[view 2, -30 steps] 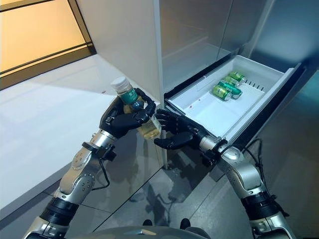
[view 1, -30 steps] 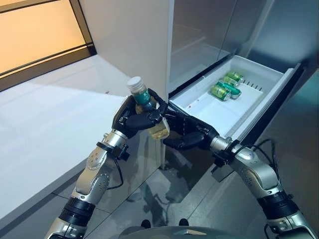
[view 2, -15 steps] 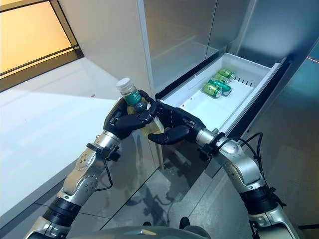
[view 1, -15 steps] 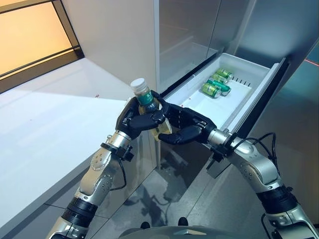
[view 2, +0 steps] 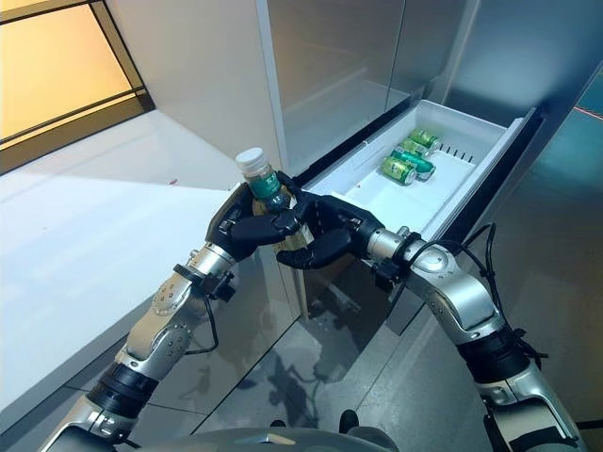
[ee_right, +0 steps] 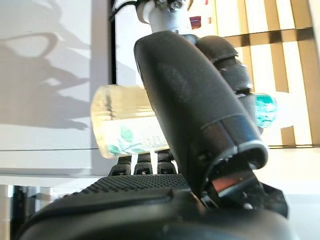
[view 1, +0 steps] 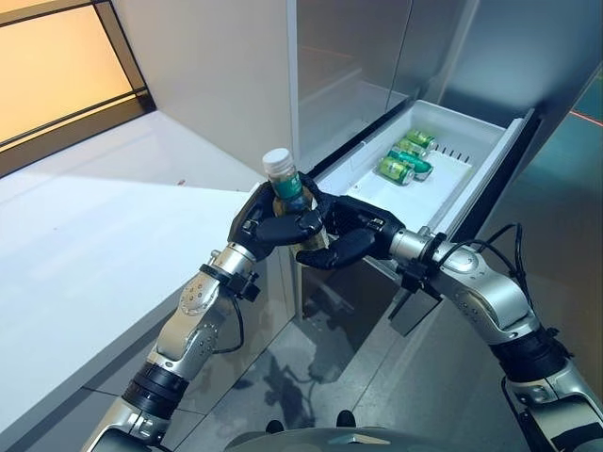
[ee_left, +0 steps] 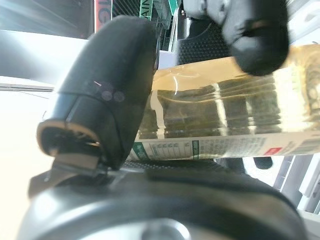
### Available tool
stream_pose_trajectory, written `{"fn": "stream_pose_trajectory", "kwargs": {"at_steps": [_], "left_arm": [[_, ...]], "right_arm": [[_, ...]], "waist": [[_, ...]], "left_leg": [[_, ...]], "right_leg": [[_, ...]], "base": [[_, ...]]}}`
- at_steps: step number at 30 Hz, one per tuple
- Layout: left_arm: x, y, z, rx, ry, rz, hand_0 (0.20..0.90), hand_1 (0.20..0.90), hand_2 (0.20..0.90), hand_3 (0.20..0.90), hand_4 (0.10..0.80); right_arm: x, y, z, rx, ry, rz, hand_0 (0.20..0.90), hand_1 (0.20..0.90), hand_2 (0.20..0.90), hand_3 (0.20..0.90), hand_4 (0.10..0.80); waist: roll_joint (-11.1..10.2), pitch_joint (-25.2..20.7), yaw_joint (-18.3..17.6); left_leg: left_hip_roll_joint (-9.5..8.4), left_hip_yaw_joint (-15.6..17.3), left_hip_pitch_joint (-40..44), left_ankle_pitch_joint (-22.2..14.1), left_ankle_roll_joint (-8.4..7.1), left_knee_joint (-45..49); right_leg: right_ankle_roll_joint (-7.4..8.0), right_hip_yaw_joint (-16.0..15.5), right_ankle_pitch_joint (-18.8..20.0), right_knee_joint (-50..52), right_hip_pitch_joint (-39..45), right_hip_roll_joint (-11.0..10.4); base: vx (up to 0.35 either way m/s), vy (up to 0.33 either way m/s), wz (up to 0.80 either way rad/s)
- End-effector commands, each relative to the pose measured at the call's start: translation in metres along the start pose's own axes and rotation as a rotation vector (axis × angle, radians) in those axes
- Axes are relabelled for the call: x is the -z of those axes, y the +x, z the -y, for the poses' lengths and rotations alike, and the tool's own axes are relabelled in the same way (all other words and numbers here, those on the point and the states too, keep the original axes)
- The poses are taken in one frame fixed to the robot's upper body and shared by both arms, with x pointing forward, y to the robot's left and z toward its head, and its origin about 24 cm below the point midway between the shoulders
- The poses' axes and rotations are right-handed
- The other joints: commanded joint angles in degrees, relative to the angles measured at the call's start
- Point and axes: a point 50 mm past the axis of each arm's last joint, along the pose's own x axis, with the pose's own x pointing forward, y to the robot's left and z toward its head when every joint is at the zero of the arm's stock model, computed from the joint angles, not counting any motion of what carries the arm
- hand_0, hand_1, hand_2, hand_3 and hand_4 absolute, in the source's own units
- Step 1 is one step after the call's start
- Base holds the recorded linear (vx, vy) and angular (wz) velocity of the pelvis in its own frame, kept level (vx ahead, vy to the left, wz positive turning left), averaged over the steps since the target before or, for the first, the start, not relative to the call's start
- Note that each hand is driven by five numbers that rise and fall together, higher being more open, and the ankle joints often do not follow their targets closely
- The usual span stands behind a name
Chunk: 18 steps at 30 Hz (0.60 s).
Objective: Put drinks into fridge and close the fridge
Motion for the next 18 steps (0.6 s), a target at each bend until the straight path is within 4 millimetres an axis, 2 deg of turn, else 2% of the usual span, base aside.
{"fn": "stream_pose_trajectory", "kwargs": {"at_steps": [1, 9, 16, 17, 18], "left_arm": [[-0.078, 0.040, 0.033, 0.206, 0.090, 0.431, 0.300, 0.300, 0.300, 0.200, 0.100], [-0.083, 0.041, 0.044, 0.265, 0.109, 0.457, 0.300, 0.300, 0.300, 0.200, 0.100], [-0.081, 0.043, 0.049, 0.281, 0.082, 0.449, 0.300, 0.300, 0.300, 0.200, 0.100], [-0.081, 0.042, 0.049, 0.283, 0.080, 0.453, 0.300, 0.300, 0.300, 0.200, 0.100], [-0.081, 0.042, 0.050, 0.283, 0.080, 0.467, 0.300, 0.300, 0.300, 0.200, 0.100]], "right_arm": [[-0.046, 0.014, -0.025, -0.147, -0.129, 0.179, 0.900, 0.900, 0.900, 0.900, 0.800], [-0.047, 0.022, -0.020, -0.058, -0.124, 0.164, 0.900, 0.900, 0.900, 0.900, 0.800], [-0.052, 0.027, -0.024, -0.059, -0.083, 0.184, 0.900, 0.900, 0.900, 0.900, 0.800], [-0.052, 0.028, -0.024, -0.062, -0.074, 0.184, 0.848, 0.848, 0.848, 0.840, 0.740], [-0.051, 0.029, -0.026, -0.062, -0.049, 0.183, 0.578, 0.578, 0.578, 0.524, 0.424]], "waist": [[-2.6, -5.6, -0.3], [-2.7, -5.5, -0.2], [-2.7, -5.5, 0.1], [-2.7, -5.6, 0.1], [-2.7, -5.6, 0.1]], "left_leg": [[-1.59, 0.5, -1.0, -3.3, 1.46, 0.1], [-1.69, 0.0, -1.2, -3.2, 1.51, 0.1], [-1.76, -0.2, -1.2, -3.1, 1.59, 0.1], [-1.76, -0.2, -1.2, -3.2, 1.62, 0.1], [-1.73, -0.2, -1.3, -3.2, 1.61, 0.1]], "right_leg": [[1.70, 1.6, -2.7, 1.1, 2.1, 0.7], [1.69, 2.1, -2.6, 1.1, 2.1, 0.8], [1.71, 2.2, -2.6, 1.0, 2.1, 0.7], [1.70, 2.3, -2.6, 1.0, 2.0, 0.7], [1.71, 2.2, -2.6, 1.1, 2.0, 0.7]], "base": [[0.000, 0.000, 0.00], [0.000, 0.000, 0.00], [0.000, 0.000, 0.00], [0.000, 0.000, 0.00], [0.000, 0.000, 0.00]]}}
